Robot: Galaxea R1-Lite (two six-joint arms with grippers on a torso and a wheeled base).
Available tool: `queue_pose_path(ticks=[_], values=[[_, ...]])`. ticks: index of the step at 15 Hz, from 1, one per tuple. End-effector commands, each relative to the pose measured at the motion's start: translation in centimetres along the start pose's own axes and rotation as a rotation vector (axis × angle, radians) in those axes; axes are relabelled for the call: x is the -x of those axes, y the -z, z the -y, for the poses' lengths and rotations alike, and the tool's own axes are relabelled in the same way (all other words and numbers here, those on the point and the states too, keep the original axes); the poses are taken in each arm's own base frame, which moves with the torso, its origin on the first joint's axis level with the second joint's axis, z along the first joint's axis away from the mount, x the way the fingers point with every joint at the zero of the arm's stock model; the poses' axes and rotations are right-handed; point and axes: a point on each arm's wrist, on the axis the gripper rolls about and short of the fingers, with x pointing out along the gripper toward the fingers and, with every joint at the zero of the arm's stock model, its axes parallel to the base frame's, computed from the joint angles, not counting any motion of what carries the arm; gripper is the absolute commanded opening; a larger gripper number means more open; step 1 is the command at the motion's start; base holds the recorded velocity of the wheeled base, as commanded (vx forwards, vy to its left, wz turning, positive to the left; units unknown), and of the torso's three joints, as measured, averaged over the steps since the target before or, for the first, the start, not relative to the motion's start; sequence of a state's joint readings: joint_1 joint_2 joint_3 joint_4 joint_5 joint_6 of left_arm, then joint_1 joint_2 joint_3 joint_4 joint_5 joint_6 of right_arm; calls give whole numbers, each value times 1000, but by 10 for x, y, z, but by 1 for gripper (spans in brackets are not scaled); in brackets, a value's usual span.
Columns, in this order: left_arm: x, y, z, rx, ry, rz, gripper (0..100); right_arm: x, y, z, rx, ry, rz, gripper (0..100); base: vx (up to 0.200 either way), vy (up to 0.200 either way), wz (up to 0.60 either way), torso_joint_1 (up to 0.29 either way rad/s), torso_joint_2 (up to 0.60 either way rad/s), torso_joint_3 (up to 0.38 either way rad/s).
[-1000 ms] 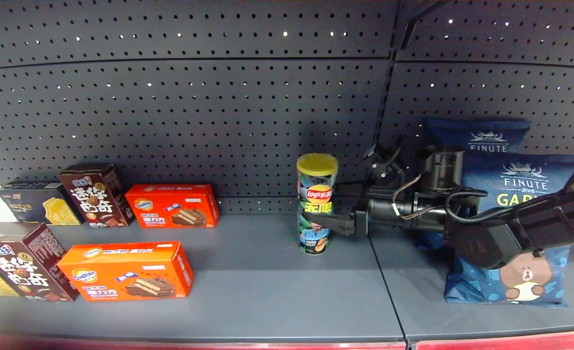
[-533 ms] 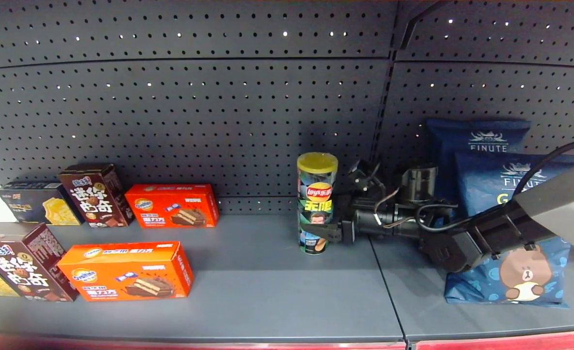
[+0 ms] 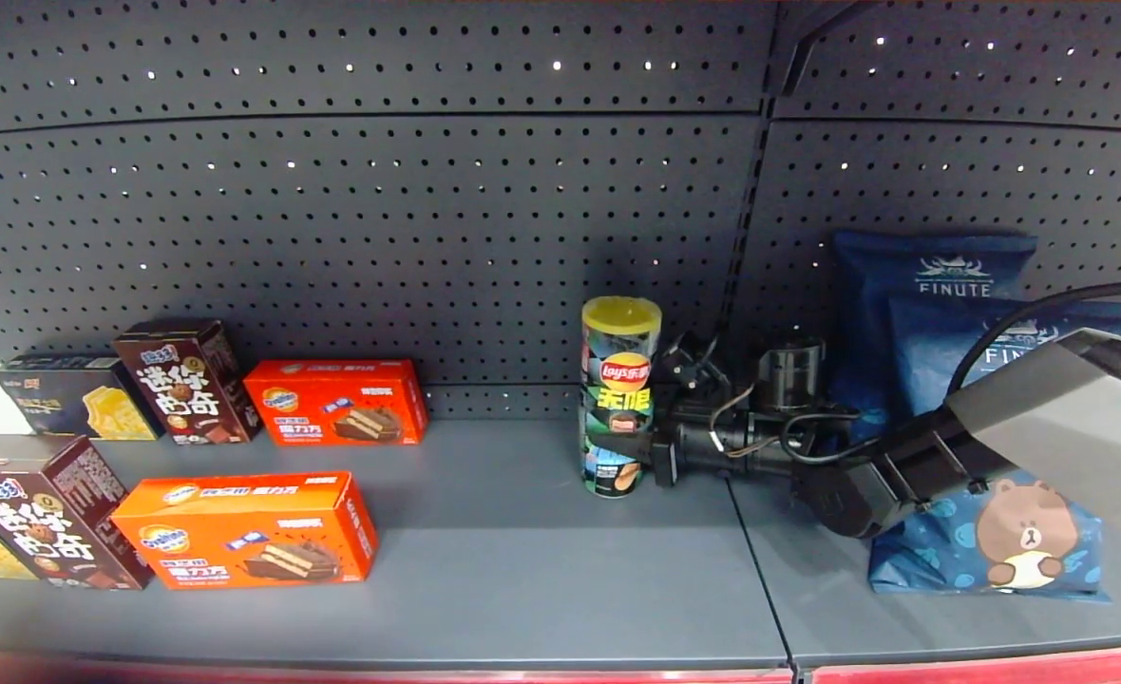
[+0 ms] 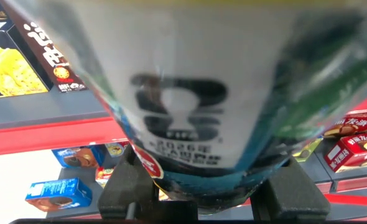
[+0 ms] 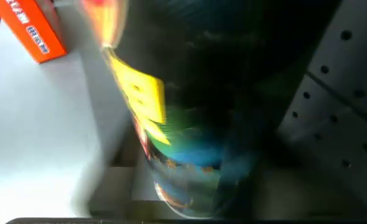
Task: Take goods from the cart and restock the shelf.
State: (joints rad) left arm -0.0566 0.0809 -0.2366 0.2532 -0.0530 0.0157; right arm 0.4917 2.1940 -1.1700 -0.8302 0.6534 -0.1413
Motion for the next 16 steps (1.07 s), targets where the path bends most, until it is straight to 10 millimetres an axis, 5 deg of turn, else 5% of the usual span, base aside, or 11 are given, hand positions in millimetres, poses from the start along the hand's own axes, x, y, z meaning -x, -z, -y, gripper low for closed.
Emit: queue_pose_path(ticks=[1, 7, 11, 16], values=[[0, 0, 0, -1, 1, -2, 0, 1, -4, -2, 3, -3, 5, 0, 0, 0, 0, 0, 0, 0], [-1, 2, 0, -1, 1, -5, 0, 45, -35, -35, 17, 37, 15, 0, 0, 0, 0, 0, 0, 0], [-1, 0, 0, -2, 1, 13, 0, 89, -39, -69, 11, 62, -6, 0, 0, 0, 0, 0, 0, 0], [-1, -1, 0, -2, 1, 19, 0, 107, -36, -107, 37, 45, 29, 0, 0, 0, 0, 0, 0, 0]])
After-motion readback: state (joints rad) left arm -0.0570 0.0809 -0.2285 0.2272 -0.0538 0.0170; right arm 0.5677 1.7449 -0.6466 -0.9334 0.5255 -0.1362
